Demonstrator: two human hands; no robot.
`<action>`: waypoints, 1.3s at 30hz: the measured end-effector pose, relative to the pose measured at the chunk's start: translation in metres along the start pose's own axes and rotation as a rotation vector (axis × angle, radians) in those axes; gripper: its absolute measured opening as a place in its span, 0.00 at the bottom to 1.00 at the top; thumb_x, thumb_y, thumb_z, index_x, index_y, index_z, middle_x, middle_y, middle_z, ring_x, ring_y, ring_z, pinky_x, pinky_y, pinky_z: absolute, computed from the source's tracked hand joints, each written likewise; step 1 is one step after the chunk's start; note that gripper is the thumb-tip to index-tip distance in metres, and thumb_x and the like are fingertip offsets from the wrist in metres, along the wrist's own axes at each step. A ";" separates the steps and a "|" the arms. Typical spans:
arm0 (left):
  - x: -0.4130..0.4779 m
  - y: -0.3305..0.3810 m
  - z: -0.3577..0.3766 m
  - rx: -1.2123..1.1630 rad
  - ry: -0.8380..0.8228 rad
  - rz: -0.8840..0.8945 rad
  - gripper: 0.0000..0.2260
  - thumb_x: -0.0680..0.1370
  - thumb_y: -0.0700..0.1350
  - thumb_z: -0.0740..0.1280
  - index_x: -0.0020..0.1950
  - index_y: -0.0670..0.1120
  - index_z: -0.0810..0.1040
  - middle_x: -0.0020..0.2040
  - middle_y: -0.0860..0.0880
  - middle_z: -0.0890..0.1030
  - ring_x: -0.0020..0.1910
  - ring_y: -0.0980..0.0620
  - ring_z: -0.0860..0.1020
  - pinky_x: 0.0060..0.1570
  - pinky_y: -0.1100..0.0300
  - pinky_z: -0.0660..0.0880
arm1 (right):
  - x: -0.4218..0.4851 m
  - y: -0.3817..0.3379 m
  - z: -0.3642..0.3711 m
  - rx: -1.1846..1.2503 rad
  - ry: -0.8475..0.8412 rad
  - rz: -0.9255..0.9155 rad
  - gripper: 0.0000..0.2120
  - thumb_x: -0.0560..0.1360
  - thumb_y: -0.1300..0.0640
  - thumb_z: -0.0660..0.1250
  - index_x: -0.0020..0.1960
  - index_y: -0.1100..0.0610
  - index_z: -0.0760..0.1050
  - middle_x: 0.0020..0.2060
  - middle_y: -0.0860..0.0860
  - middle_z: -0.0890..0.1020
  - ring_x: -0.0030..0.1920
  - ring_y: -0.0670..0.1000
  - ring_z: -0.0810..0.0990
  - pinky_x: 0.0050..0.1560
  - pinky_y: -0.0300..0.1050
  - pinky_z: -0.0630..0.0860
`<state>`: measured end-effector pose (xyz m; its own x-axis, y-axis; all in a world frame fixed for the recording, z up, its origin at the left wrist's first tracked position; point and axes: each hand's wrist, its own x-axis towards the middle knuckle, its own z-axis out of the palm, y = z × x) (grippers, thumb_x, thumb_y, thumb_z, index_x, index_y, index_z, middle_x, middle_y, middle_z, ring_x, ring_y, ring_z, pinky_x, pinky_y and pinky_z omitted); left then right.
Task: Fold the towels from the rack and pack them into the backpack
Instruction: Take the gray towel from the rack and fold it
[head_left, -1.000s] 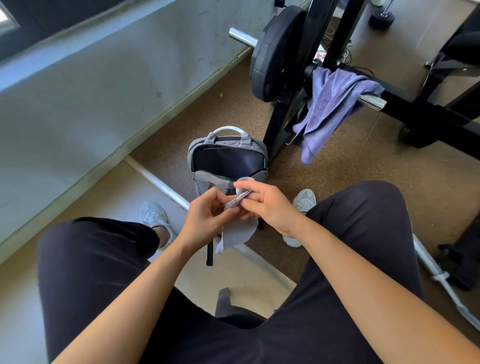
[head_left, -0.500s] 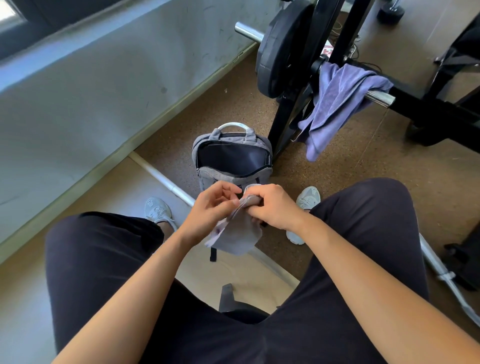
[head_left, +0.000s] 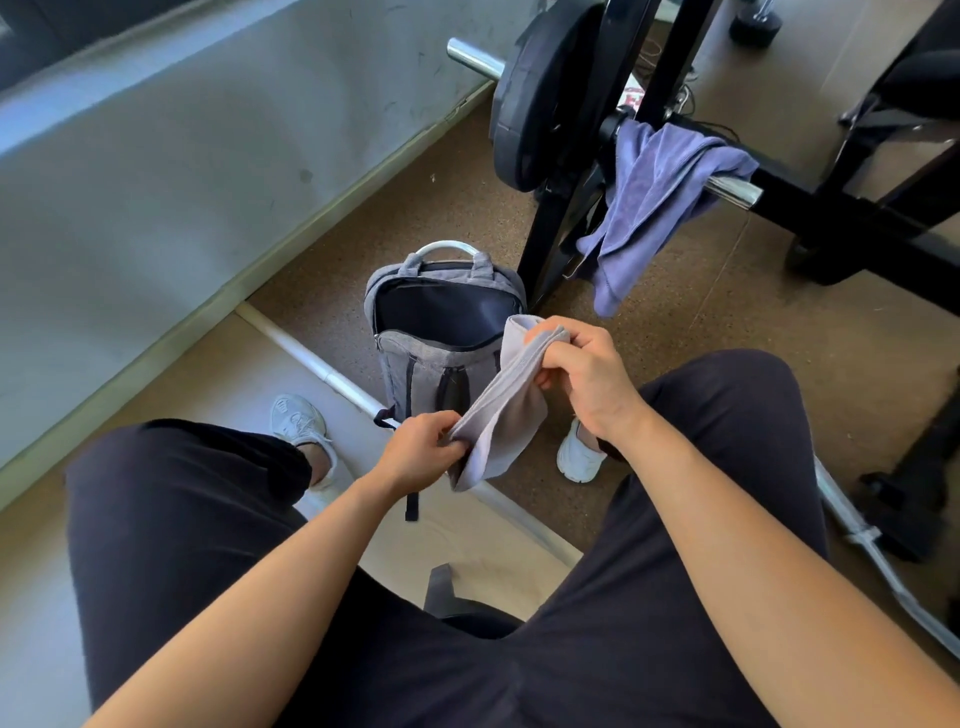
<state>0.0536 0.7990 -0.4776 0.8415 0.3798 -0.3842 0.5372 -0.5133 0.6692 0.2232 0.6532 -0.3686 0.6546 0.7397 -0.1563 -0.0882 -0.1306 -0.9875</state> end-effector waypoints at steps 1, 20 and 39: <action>0.001 -0.001 0.001 0.029 0.003 -0.018 0.04 0.73 0.46 0.65 0.42 0.47 0.77 0.37 0.49 0.81 0.41 0.44 0.79 0.40 0.47 0.76 | 0.001 0.000 -0.002 0.031 0.026 -0.002 0.06 0.70 0.69 0.59 0.40 0.69 0.75 0.31 0.56 0.73 0.33 0.51 0.72 0.34 0.42 0.70; -0.005 -0.001 -0.006 -0.256 0.164 -0.287 0.04 0.74 0.34 0.72 0.43 0.43 0.81 0.37 0.47 0.80 0.32 0.56 0.75 0.29 0.66 0.70 | 0.011 0.005 -0.025 0.003 0.264 -0.096 0.08 0.68 0.67 0.61 0.38 0.73 0.72 0.35 0.63 0.71 0.39 0.56 0.70 0.40 0.50 0.69; -0.018 0.033 -0.018 -0.269 0.356 -0.076 0.07 0.73 0.32 0.76 0.46 0.36 0.79 0.36 0.47 0.80 0.29 0.65 0.78 0.27 0.72 0.71 | 0.021 0.010 -0.051 -0.028 0.498 -0.034 0.11 0.69 0.66 0.61 0.42 0.76 0.72 0.35 0.64 0.76 0.38 0.54 0.76 0.36 0.45 0.78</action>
<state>0.0555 0.7889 -0.4371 0.7029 0.6739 -0.2275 0.5234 -0.2735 0.8070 0.2747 0.6341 -0.3805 0.9365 0.3395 -0.0881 -0.0444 -0.1346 -0.9899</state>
